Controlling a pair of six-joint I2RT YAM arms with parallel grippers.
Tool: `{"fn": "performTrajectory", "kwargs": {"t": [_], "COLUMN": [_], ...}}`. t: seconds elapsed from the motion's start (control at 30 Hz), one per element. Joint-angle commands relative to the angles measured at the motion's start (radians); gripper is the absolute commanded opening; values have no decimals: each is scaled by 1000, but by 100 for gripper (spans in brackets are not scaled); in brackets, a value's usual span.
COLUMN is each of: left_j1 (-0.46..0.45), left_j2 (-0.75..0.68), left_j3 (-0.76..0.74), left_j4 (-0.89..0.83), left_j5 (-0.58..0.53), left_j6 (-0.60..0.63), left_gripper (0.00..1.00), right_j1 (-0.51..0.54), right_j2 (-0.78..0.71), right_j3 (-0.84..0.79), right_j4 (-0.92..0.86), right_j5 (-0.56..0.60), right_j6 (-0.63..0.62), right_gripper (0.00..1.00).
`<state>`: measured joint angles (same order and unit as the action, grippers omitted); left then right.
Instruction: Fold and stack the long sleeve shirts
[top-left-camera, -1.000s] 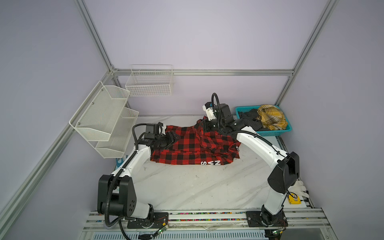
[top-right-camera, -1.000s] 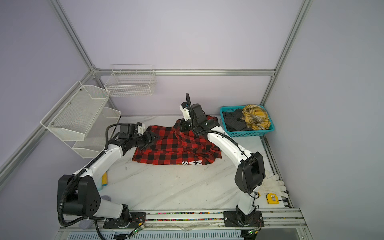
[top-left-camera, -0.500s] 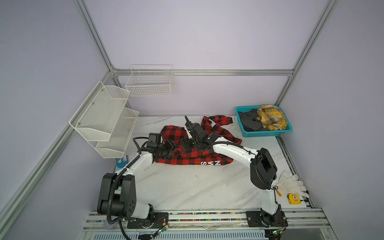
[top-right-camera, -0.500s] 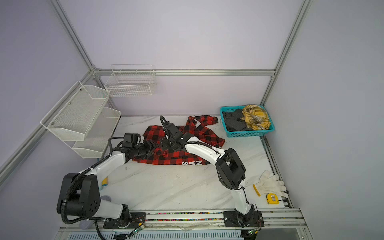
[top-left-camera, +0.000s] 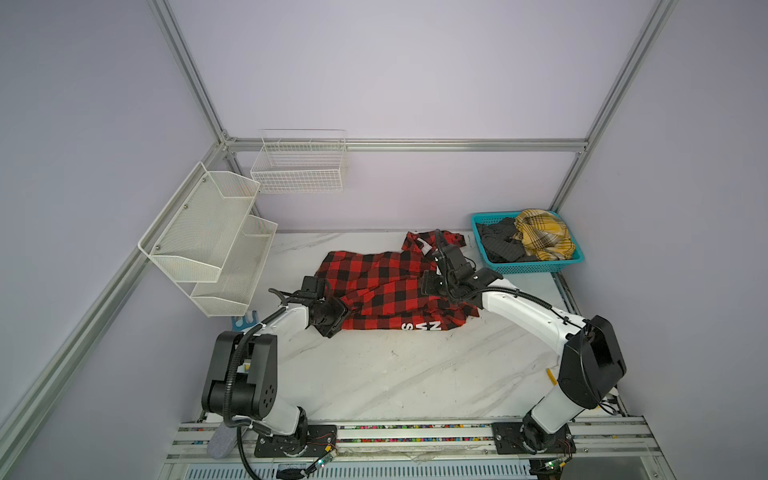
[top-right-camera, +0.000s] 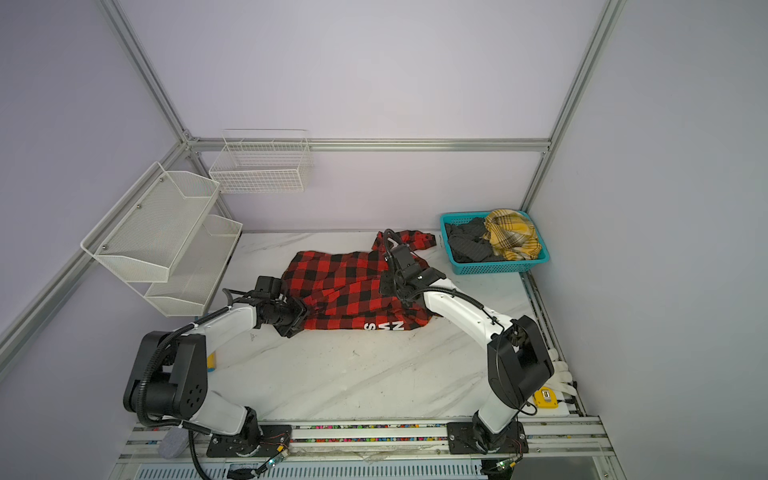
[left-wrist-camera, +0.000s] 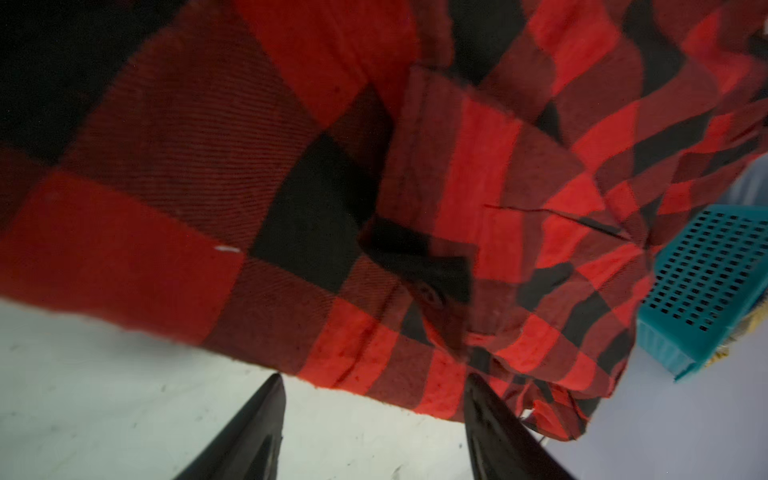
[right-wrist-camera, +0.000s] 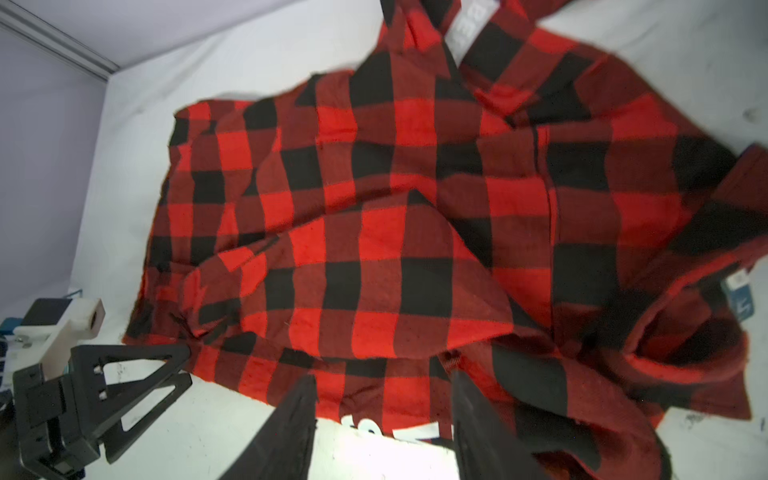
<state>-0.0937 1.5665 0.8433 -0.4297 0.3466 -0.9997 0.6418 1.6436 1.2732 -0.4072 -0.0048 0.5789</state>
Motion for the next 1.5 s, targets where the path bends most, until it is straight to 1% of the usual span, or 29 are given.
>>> {"fn": "performTrajectory", "kwargs": {"t": [0.0, 0.1, 0.2, 0.3, 0.47, 0.6, 0.73, 0.8, 0.97, 1.07, 1.13, 1.17, 1.2, 1.27, 1.4, 1.43, 1.47], "left_j1": [3, 3, 3, 0, -6, -6, -6, -6, -6, -6, -7, -8, -8, -8, -4, 2, 11], "left_j2": [43, 61, 60, 50, -5, -32, -14, 14, 119, 183, 217, 227, 231, 219, 119, 92, 68], "left_j3": [126, 165, 194, 216, 231, 231, 260, 273, 310, 351, 385, 400, 412, 441, 488, 501, 513], "left_j4": [-12, -7, -7, -10, -89, -132, -158, -153, -133, -123, -123, -120, -119, -119, -166, -188, -209], "left_j5": [-5, -12, -7, 26, 9, 0, -23, -21, -26, -26, -18, -11, -6, -4, -67, -83, -91], "left_j6": [29, 33, 36, 31, 36, 41, 52, 51, 55, 56, 54, 49, 47, 50, 78, 87, 95], "left_gripper": [61, 59, 59, 60, 63, 65, 66, 66, 60, 53, 44, 37, 26, 0, 0, 0, 0], "right_j1": [11, 10, 10, 10, 2, -4, -9, -12, -20, -21, -21, -22, -25, -39, -86, -99, -114], "right_j2": [-7, -1, -5, -6, 17, 43, 66, 68, 58, 45, 36, 29, 22, -1, -52, -60, -62], "right_j3": [-49, -68, -93, -113, -160, -194, -205, -208, -222, -226, -229, -230, -232, -237, -247, -253, -260], "right_j4": [42, 60, 77, 76, 87, 119, 125, 125, 125, 125, 123, 123, 123, 126, 157, 174, 192], "right_j5": [-76, -103, -115, -102, -105, -126, -126, -125, -127, -132, -132, -133, -134, -139, -166, -185, -204], "right_j6": [73, 84, 104, 116, 144, 153, 153, 153, 159, 165, 172, 177, 181, 194, 224, 234, 245], "right_gripper": [49, 48, 48, 47, 47, 50, 51, 53, 60, 62, 64, 66, 68, 71, 80, 86, 89]}}
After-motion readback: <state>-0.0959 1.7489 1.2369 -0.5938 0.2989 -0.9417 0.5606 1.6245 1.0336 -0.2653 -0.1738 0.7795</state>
